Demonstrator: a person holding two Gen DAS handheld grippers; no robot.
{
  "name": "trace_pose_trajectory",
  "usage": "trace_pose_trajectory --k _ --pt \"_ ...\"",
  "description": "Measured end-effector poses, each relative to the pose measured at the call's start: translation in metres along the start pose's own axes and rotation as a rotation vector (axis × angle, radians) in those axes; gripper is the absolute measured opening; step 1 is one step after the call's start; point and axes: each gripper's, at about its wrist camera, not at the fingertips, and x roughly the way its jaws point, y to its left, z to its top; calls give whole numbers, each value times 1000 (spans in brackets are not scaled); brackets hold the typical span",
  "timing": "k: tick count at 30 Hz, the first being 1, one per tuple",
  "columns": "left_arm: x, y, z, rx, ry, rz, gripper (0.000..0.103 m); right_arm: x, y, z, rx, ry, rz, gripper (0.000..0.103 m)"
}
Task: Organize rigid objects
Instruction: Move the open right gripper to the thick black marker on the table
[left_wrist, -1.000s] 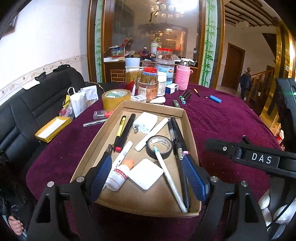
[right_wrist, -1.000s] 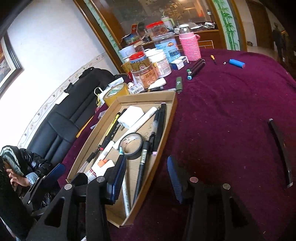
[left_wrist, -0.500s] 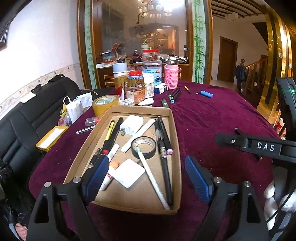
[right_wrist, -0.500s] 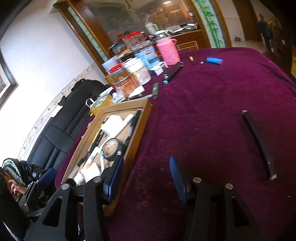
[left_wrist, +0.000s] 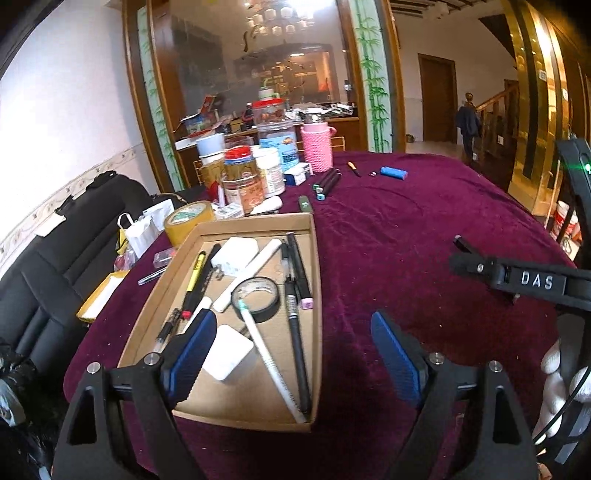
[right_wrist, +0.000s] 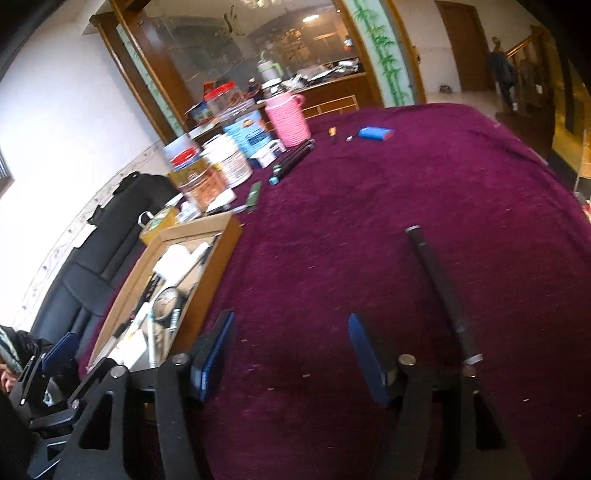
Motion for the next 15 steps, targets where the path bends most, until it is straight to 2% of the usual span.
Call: trace_pose_trajectory --k 9,15 --pt "12 -28 0 52 44 -57 85 -11 -69 10 98 -4 -55 68" --pt "22 -50 1 80 70 -136 85 -33 -134 22 186 -40 -175 68"
